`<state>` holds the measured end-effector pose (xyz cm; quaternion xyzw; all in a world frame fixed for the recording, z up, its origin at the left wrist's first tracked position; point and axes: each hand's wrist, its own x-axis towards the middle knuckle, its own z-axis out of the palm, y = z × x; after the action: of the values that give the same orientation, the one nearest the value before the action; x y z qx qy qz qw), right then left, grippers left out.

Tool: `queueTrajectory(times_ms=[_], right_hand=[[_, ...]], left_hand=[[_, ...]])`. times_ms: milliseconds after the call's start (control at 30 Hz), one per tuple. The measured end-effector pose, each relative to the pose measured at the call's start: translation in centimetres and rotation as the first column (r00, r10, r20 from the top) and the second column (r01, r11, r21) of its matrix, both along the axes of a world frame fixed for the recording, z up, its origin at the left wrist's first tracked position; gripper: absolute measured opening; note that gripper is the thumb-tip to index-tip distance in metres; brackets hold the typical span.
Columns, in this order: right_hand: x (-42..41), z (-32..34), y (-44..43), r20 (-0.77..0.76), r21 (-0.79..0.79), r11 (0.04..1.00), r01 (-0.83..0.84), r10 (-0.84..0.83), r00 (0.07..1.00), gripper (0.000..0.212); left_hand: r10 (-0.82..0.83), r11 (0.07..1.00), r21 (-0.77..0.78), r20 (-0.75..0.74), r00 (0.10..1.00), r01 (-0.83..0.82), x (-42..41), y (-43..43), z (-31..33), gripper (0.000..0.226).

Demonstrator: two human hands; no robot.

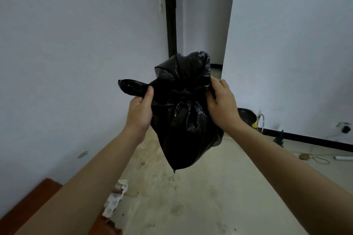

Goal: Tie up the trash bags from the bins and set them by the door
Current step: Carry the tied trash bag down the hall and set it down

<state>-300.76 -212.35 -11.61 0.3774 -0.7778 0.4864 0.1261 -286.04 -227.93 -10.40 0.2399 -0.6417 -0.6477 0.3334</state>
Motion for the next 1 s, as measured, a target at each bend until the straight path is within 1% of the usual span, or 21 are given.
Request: queueTrajectory(times_ms=[167, 233, 300, 400, 467, 567, 667, 800, 867, 1000], right_hand=[[-10.7, -0.4, -11.8, -0.017, 0.042, 0.994, -0.099, 0.100, 0.995, 0.042], [-15.0, -1.1, -16.9, -0.026, 0.041, 0.992, -0.116, 0.117, 0.993, 0.044], [-19.2, -1.7, -21.7, -0.013, 0.035, 0.992, -0.122, 0.123, 0.992, 0.047], [-25.2, -1.7, -27.8, 0.012, 0.048, 0.992, -0.118, 0.118, 0.993, 0.049], [-29.5, -0.7, -31.6, 0.023, 0.053, 0.993, -0.110, 0.109, 0.994, 0.051], [-35.8, 1.2, -35.8, 0.060, 0.019, 0.997, -0.071, 0.070, 0.996, 0.052], [-42.6, 1.7, -39.6, 0.087, -0.014, 1.000, -0.016, 0.017, 0.996, 0.044], [-51.6, 0.1, -44.2, 0.116, -0.035, 0.998, 0.057, -0.052, 0.992, 0.017], [-57.0, -1.2, -47.3, 0.119, -0.042, 0.997, 0.057, -0.051, 0.992, 0.013], [-69.0, -2.5, -54.7, 0.095, -0.050, 0.998, 0.035, -0.030, 0.995, 0.012]], left_hand=[[0.098, 0.993, 0.064, -0.012, 0.995, -0.097, -9.4, -10.0, -0.9, 0.028], [0.115, 0.992, 0.064, -0.026, 0.993, -0.113, -13.5, -14.7, -1.6, 0.026], [0.111, 0.992, 0.057, -0.036, 0.993, -0.109, -17.5, -19.6, -2.1, 0.025], [0.074, 0.994, 0.087, -0.045, 0.996, -0.070, -23.4, -26.2, -1.8, 0.023], [0.050, 0.993, 0.113, -0.052, 0.997, -0.044, -27.9, -30.3, -0.8, 0.023], [-0.003, 0.992, 0.128, -0.068, 0.998, 0.012, -35.0, -35.4, 1.1, 0.025], [-0.078, 0.990, 0.116, -0.069, 0.995, 0.086, -42.6, -39.7, 1.8, 0.023], [-0.125, 0.984, 0.115, -0.066, 0.990, 0.132, -52.2, -45.1, 0.2, 0.025], [-0.133, 0.983, 0.121, -0.060, 0.989, 0.139, -57.9, -48.4, -0.9, 0.023], [-0.109, 0.987, 0.118, -0.036, 0.993, 0.113, -69.4, -55.6, -1.5, 0.020]])
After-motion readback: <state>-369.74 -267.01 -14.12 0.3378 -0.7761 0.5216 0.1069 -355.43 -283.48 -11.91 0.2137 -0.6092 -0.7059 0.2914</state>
